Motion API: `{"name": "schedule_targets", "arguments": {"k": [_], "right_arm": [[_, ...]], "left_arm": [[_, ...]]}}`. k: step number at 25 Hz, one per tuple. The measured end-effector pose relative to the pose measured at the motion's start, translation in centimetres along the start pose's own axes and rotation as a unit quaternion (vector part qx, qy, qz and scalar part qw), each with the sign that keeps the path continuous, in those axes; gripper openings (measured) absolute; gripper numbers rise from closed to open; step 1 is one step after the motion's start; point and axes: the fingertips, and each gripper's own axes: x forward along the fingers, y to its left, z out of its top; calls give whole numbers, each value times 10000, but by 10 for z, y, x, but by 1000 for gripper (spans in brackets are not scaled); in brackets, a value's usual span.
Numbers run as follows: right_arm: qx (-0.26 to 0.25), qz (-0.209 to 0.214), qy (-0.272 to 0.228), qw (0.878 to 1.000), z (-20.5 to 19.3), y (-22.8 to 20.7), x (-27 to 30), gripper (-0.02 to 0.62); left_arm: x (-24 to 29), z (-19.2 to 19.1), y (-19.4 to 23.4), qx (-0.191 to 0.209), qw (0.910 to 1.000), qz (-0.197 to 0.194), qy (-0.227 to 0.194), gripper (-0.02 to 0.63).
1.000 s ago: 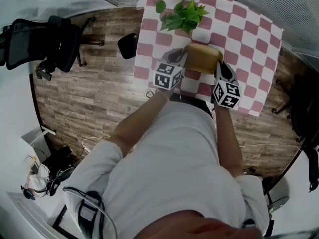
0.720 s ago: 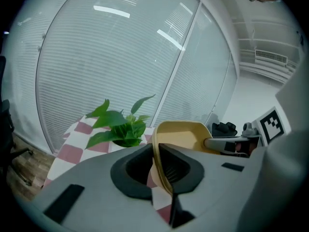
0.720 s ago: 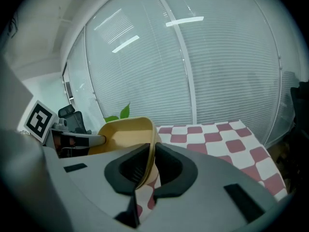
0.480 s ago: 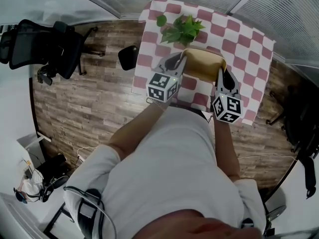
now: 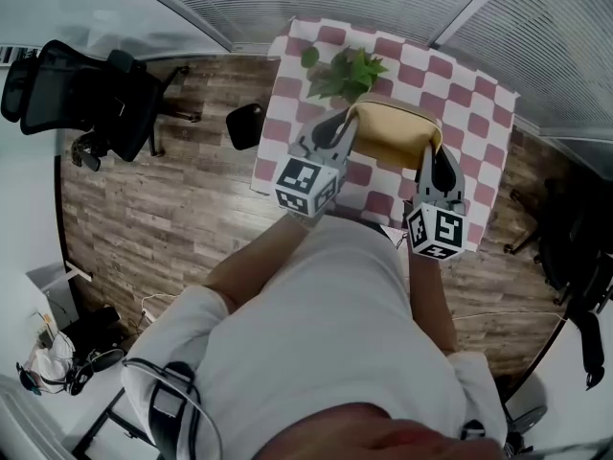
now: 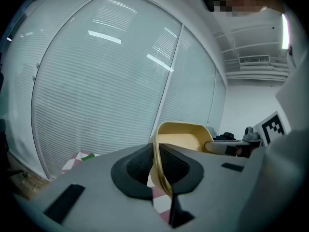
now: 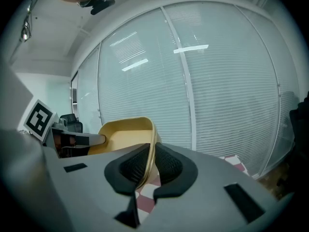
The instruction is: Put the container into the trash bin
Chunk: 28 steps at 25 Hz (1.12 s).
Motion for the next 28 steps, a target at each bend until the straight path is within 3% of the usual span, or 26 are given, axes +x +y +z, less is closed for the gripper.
{"name": "schedule_targets", "arguments": {"k": [11, 28], "right_arm": [[-123, 324, -77, 9994, 6, 7, -7, 54], [-447, 1487, -92, 9878, 0, 58, -6, 52]], "left_arm": [[-18, 2, -5, -27, 9994, 297, -159, 57], [-89, -8, 6, -266, 9882, 1395, -577, 57]]}}
